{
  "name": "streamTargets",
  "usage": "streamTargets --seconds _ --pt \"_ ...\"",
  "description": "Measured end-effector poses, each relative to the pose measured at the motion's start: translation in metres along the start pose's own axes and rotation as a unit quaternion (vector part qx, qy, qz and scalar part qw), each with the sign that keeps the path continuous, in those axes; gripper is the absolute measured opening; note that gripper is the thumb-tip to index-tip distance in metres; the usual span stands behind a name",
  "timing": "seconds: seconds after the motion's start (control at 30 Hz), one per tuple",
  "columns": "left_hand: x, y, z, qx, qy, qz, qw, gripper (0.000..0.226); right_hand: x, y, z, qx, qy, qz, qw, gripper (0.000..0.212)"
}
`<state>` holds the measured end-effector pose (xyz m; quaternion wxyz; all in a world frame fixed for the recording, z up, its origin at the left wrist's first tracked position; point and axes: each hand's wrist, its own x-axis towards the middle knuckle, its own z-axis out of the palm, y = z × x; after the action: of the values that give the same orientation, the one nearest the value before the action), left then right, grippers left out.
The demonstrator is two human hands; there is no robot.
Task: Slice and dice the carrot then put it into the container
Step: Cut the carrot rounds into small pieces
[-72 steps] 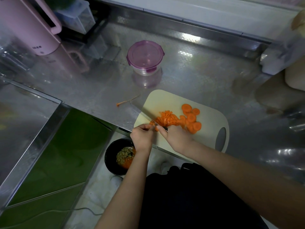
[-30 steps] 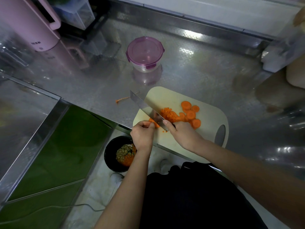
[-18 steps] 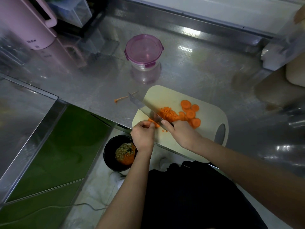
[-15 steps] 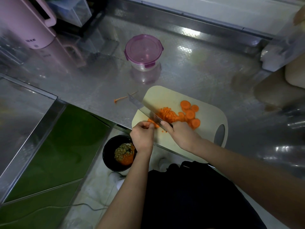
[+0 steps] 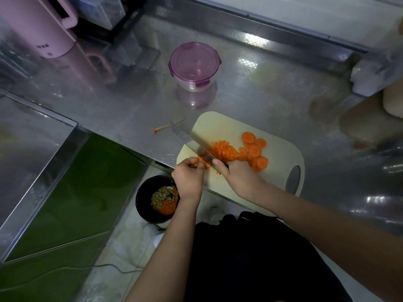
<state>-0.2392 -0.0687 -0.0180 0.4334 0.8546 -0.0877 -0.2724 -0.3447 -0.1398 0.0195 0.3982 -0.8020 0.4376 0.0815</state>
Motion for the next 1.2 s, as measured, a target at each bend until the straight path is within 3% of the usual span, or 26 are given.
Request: streamTargets --seconds 0.73,1.2 --pt "-0.001 0.006 -0.006 0.009 -0.012 0.014 1.000 0.012 0.006 -0.018 0.020 -0.063 0.003 0.045 0.997 0.063" --pt "-0.002 0.000 -0.003 -0.024 -0.002 -0.005 1.000 0.007 0.020 0.002 0.007 0.056 0.030 -0.004 0.998 0.065"
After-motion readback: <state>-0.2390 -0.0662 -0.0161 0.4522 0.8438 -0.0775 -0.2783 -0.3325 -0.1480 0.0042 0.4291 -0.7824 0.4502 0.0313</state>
